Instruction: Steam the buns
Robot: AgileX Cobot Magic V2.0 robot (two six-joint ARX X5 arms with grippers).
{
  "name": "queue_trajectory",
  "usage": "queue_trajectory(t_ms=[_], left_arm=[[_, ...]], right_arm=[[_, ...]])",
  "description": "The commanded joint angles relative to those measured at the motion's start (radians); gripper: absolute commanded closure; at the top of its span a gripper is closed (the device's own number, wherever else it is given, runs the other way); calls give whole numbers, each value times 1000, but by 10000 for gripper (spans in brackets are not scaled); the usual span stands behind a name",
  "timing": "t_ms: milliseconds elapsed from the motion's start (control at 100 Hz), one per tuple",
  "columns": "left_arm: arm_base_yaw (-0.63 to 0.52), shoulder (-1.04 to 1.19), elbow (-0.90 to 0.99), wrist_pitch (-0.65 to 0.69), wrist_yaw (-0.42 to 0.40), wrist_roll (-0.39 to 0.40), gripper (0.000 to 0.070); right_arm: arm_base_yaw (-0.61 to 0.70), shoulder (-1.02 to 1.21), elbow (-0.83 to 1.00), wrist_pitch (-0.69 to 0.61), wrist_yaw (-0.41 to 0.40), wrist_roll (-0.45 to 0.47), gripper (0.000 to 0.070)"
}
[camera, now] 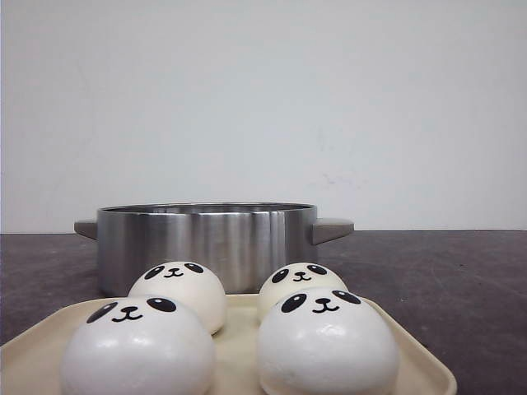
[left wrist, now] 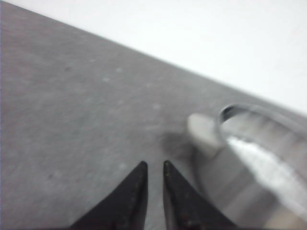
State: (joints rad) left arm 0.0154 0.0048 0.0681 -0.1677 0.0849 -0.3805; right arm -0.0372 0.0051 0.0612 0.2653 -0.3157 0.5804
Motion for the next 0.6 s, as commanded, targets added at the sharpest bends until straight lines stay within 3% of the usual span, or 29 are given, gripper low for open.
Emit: queue_trajectory(t_ms=[0,160,270,330,440,510,590], left_arm=[[1,-2,40,18,5,-87,690],[1,-2,146,5,13,-198,689],[1,21,293,-61,149,-194,688],[1,78,408,-167,218,-135,687],[1,259,658,-370,290,45,687],[1,391,835,-486,298,114,688],[-2,525,1034,-611,295,168,688]], right_arm=[[2,-2,52,-39,-14,42,696],[1,7,215,-216,-18,8,696],[1,53,371,-340,-66,-72,696],[1,108,476,-423,-96,-148,696],[1,255,695,-599,-113,-308,696],[3,365,848,-711,-93,-408,696],[7,462,978,-782,-57,-460,696]])
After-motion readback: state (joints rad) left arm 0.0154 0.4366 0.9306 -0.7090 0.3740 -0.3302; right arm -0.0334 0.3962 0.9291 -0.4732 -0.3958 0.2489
